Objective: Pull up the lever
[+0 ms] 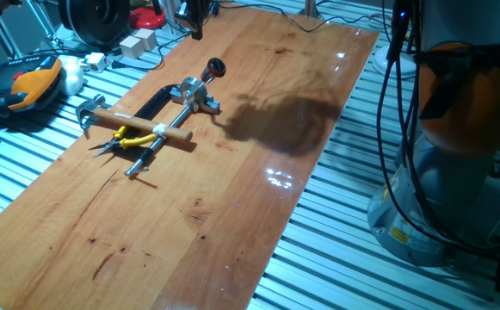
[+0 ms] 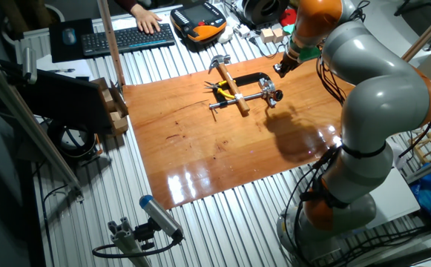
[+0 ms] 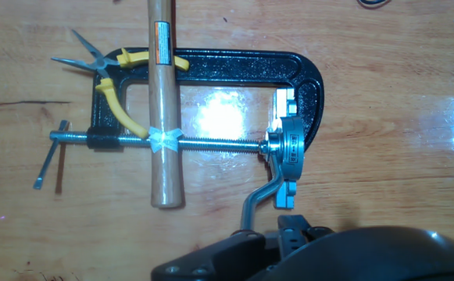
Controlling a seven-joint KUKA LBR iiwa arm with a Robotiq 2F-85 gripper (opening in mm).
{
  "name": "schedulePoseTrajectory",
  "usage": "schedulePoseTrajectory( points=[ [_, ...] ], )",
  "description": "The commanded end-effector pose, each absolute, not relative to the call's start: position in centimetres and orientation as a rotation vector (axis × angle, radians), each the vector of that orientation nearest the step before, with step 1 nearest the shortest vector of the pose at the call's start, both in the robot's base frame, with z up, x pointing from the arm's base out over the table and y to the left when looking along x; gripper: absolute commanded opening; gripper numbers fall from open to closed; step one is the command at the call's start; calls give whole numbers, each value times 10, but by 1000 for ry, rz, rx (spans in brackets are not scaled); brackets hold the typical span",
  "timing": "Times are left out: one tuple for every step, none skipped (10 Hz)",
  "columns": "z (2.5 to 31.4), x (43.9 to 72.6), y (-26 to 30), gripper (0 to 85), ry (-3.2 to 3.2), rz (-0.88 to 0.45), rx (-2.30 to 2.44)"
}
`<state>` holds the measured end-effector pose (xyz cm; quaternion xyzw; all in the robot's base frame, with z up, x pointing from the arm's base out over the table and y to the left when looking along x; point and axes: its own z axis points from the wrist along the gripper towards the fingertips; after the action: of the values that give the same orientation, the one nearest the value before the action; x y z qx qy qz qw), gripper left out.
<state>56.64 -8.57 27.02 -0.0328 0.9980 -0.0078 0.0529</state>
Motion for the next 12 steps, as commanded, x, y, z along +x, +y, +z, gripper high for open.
schedulePoseTrajectory(
  points=[
    [270, 566, -86, 0, 3034, -23, -100],
    [270, 566, -86, 0, 3034, -23, -100],
    [270, 566, -86, 0, 3034, -24, -102],
    [270, 566, -86, 0, 3032, -28, -102],
    [270, 567, -87, 0, 3032, -24, -104],
    [270, 567, -87, 0, 3032, -24, -104],
    [270, 567, -87, 0, 3032, -24, -104],
    [270, 567, -87, 0, 3032, -24, -104],
    [270, 567, -87, 0, 3032, -24, -107],
    [270, 566, -87, 0, 3032, -24, -109],
    [270, 566, -87, 0, 3034, -22, -113],
    [270, 566, -87, 0, 3034, -22, -116]
  ],
)
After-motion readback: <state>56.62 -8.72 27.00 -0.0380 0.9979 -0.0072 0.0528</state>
